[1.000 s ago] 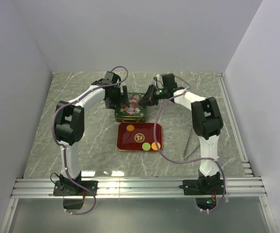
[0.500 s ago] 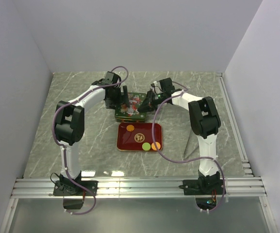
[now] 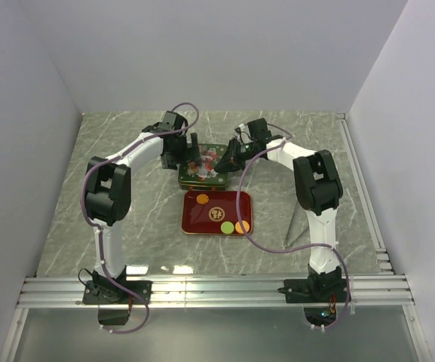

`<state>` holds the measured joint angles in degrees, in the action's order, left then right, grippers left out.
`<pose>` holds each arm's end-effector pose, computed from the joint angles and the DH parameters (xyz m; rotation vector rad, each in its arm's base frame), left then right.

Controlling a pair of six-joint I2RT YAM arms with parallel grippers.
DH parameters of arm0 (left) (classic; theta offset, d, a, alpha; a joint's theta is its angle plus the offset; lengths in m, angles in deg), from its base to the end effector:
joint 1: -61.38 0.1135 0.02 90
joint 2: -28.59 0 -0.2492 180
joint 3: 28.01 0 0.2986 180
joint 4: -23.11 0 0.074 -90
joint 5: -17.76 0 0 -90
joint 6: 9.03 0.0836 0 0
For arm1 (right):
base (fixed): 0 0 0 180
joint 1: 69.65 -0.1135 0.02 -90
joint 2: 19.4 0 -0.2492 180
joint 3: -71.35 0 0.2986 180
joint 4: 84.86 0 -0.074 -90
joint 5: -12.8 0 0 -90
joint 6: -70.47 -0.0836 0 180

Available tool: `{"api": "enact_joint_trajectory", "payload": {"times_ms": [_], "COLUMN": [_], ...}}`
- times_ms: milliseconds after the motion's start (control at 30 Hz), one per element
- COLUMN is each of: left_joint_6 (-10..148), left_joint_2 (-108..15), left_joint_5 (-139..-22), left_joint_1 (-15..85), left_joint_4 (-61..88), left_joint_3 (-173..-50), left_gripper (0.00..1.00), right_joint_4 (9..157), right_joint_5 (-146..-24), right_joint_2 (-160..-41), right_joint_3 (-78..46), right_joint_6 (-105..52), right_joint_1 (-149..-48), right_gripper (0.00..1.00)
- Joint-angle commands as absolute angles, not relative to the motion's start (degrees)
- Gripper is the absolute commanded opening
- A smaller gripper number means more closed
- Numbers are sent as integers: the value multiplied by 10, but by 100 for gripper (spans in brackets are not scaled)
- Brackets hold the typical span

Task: Pack the cookies

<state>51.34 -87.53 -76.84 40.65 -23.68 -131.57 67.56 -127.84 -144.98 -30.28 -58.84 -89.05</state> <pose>0.4665 -0.1837 0.1370 -0.1773 2.6559 -0.4071 0.4661 0.2327 0.0955 0.0265 2.6157 1.5058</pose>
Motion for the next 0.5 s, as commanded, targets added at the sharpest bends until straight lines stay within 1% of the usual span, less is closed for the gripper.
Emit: {"api": "enact_joint_trajectory", "payload": {"times_ms": [0,467], "left_joint_6": [514,512], "left_joint_2": [-852,-783], "left_joint_5": [-753,-755], "left_joint_1": [415,437], "left_joint_4": [-237,-210], "left_joint_3": [-1336,-1328], "left_gripper": [99,100], "right_joint_4": [650,631], "right_joint_5": [-1234,-1237], "right_joint_2": [-1457,-1434], "right_joint_3": [-327,-387], "right_joint_6": [-570,-574], "right_joint_1": [-889,-889], "right_gripper": [21,21]}}
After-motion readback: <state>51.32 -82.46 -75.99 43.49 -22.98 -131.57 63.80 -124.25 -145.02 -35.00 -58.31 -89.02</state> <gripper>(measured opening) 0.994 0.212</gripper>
